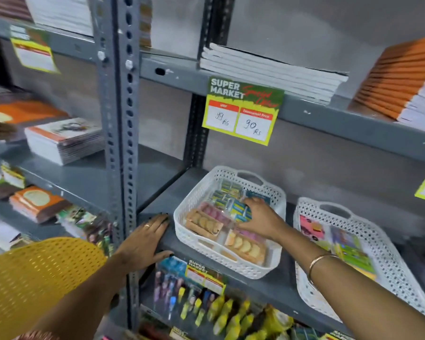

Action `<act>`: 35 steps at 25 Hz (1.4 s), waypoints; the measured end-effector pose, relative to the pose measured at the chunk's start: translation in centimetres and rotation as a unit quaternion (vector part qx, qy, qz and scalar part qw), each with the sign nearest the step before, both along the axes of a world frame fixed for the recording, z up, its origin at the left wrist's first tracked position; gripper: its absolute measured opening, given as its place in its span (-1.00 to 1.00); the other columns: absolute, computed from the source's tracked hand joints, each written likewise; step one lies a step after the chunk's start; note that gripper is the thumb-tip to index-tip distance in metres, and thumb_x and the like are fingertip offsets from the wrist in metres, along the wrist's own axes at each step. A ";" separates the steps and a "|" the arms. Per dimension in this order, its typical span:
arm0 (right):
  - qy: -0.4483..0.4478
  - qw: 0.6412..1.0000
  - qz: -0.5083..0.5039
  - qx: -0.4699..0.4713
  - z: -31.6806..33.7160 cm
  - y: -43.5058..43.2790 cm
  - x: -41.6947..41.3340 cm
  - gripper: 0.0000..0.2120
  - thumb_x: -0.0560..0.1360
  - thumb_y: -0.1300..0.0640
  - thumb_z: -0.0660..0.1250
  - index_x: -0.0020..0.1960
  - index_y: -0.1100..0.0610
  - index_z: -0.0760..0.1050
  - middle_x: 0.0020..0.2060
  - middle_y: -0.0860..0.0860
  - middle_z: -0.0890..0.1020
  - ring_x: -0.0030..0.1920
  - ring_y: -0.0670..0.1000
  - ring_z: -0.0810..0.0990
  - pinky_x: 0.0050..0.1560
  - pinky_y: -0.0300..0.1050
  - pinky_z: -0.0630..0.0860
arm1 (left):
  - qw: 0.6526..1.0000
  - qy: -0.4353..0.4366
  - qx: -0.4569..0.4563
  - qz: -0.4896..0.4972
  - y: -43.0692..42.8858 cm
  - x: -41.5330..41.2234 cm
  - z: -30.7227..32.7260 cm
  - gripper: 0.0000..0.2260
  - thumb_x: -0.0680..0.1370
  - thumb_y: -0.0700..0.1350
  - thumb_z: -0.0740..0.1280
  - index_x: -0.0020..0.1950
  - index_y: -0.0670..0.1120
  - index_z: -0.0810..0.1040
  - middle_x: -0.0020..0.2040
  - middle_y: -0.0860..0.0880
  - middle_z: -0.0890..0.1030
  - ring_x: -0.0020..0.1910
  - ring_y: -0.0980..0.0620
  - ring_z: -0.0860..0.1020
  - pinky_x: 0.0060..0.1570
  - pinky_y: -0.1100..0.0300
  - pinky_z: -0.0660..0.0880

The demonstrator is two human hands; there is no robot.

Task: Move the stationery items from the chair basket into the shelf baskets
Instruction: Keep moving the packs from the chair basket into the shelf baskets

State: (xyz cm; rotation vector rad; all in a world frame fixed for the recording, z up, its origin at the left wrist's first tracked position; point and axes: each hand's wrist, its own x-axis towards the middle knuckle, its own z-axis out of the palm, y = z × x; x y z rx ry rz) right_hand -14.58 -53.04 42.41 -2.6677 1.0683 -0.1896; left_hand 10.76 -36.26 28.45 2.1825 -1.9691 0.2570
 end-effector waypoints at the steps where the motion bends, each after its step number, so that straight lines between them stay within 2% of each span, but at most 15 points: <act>1: 0.010 1.000 -0.021 0.009 -0.4 -1.2 -0.5 -0.40 0.27 -0.16 0.48 0.17 0.17 0.47 0.06 0.13 0.55 0.10 0.12 0.51 0.08 -0.11 0.43 | 1.000 -0.009 -0.005 -0.010 -0.5 0.2 -0.1 -0.24 0.44 0.37 0.08 0.31 -0.23 0.43 0.28 -0.18 0.49 0.26 -0.10 0.46 0.29 0.11 0.25; 4: 0.038 0.997 -0.064 0.012 -2.1 -4.6 -1.3 -0.44 0.23 -0.21 0.47 0.05 0.15 0.53 0.03 0.18 0.61 0.08 0.16 0.56 0.09 -0.10 0.47 | 1.000 -0.024 -0.005 -0.018 -1.2 0.3 -0.1 -0.22 0.40 0.39 0.10 0.31 -0.21 0.45 0.26 -0.14 0.53 0.22 -0.07 0.50 0.18 0.03 0.43; 8: 0.053 0.994 -0.091 0.001 -3.4 -7.7 -1.4 -0.45 0.23 -0.11 0.48 0.11 0.16 0.52 0.08 0.18 0.60 0.10 0.14 0.56 0.10 -0.11 0.51 | 1.000 -0.001 -0.003 -0.013 -1.1 0.4 -0.4 -0.18 0.43 0.44 -0.01 0.37 -0.18 0.37 0.31 -0.12 0.48 0.27 -0.07 0.45 0.26 0.00 0.34; 11: 0.092 0.990 -0.100 0.029 -4.4 -8.8 -0.8 -0.61 0.31 0.03 0.47 0.06 0.19 0.53 0.03 0.20 0.61 0.03 0.15 0.58 -0.08 -0.21 0.42 | 1.000 -0.002 0.008 -0.012 -1.4 0.5 -0.8 -0.18 0.41 0.43 0.07 0.41 -0.18 0.33 0.35 -0.12 0.43 0.32 -0.07 0.39 0.34 0.01 0.25; 13: 0.110 0.988 -0.098 0.035 -5.0 -9.3 -0.5 -0.71 0.32 0.01 0.44 -0.04 0.12 0.53 0.00 0.19 0.63 -0.07 0.12 0.59 -0.14 -0.19 0.43 | 1.000 -0.007 0.014 -0.010 -1.5 0.5 -0.9 -0.18 0.41 0.42 0.07 0.42 -0.19 0.32 0.37 -0.12 0.42 0.34 -0.07 0.37 0.35 0.00 0.24; 15: 0.114 0.989 -0.090 0.042 -5.4 -9.9 -0.2 -0.69 0.29 -0.04 0.42 -0.09 0.12 0.48 0.00 0.20 0.62 -0.10 0.11 0.59 -0.16 -0.13 0.48 | 1.000 -0.013 0.018 -0.004 -1.5 0.5 -1.1 -0.17 0.41 0.42 0.04 0.42 -0.19 0.32 0.37 -0.12 0.42 0.34 -0.07 0.37 0.35 -0.02 0.23; 17: 0.130 0.987 -0.082 0.045 -5.5 -10.4 -0.1 -0.57 0.29 -0.04 0.42 0.05 0.19 0.48 0.07 0.21 0.59 -0.01 0.14 0.59 -0.04 -0.07 0.53 | 0.999 -0.025 0.020 0.002 -1.6 0.4 -1.2 -0.17 0.41 0.43 0.02 0.41 -0.19 0.34 0.36 -0.12 0.43 0.33 -0.07 0.39 0.34 -0.03 0.20; 19: 0.146 0.986 -0.061 0.043 -5.6 -10.7 0.1 -0.47 0.32 0.02 0.45 0.21 0.22 0.41 0.17 0.20 0.55 0.10 0.15 0.55 0.05 -0.08 0.49 | 0.999 -0.032 0.023 0.004 -1.6 0.4 -1.2 -0.17 0.41 0.43 0.01 0.40 -0.19 0.35 0.36 -0.12 0.44 0.33 -0.06 0.39 0.33 -0.02 0.16; 25: 0.166 0.984 -0.055 0.029 -6.0 -11.3 0.1 -0.45 0.33 0.02 0.47 0.22 0.19 0.40 0.19 0.18 0.55 0.12 0.14 0.54 0.06 -0.06 0.49 | 0.999 -0.028 0.025 0.005 -1.5 0.2 -1.0 -0.11 0.40 0.44 -0.07 0.50 -0.17 0.13 0.48 -0.11 0.23 0.45 -0.04 0.18 0.40 0.06 -0.09; 28: 0.165 0.984 -0.060 0.040 -5.7 -11.4 -0.2 -0.34 0.35 0.03 0.46 0.35 0.19 0.30 0.33 0.18 0.43 0.26 0.15 0.46 0.22 -0.06 0.42 | 0.999 -0.036 0.013 0.001 -1.6 0.2 -0.6 -0.12 0.40 0.43 -0.06 0.49 -0.18 0.16 0.47 -0.13 0.25 0.44 -0.06 0.20 0.39 0.08 -0.07; 30: 0.142 0.988 -0.056 0.017 -4.8 -10.3 0.0 -0.33 0.37 -0.05 0.43 0.38 0.15 0.27 0.38 0.16 0.38 0.33 0.16 0.41 0.30 0.01 0.39 | 0.999 -0.036 0.013 -0.005 -1.5 0.2 -0.4 -0.16 0.43 0.41 0.01 0.49 -0.18 0.18 0.47 -0.13 0.26 0.44 -0.06 0.20 0.40 0.10 -0.04; 31: 0.112 0.992 -0.047 -0.018 -4.4 -9.5 0.4 -0.39 0.39 -0.09 0.39 0.34 0.13 0.31 0.35 0.16 0.43 0.29 0.17 0.44 0.26 0.04 0.42 | 0.999 -0.036 0.022 -0.004 -1.4 0.1 -0.4 -0.18 0.45 0.40 0.05 0.50 -0.17 0.14 0.48 -0.13 0.22 0.45 -0.05 0.16 0.41 0.11 -0.05; 33: 0.004 0.996 -0.025 -0.086 -2.8 -6.6 2.1 -0.59 0.43 -0.09 0.34 0.19 0.11 0.43 0.16 0.15 0.58 0.09 0.17 0.56 0.07 0.04 0.53 | 0.998 -0.039 0.041 0.002 -1.4 -0.2 0.0 -0.19 0.48 0.36 0.10 0.52 -0.17 0.07 0.51 -0.12 0.14 0.47 -0.04 0.07 0.43 0.11 -0.08; 35: -0.131 0.986 0.016 -0.099 -1.2 -2.1 4.5 -0.72 0.45 -0.01 0.35 0.06 0.13 0.51 -0.04 0.13 0.66 -0.09 0.12 0.61 -0.09 -0.02 0.54 | 1.000 -0.024 0.018 -0.007 -0.4 -0.6 0.2 -0.24 0.51 0.30 0.10 0.51 -0.20 0.08 0.51 -0.15 0.13 0.48 -0.06 0.04 0.43 0.10 -0.11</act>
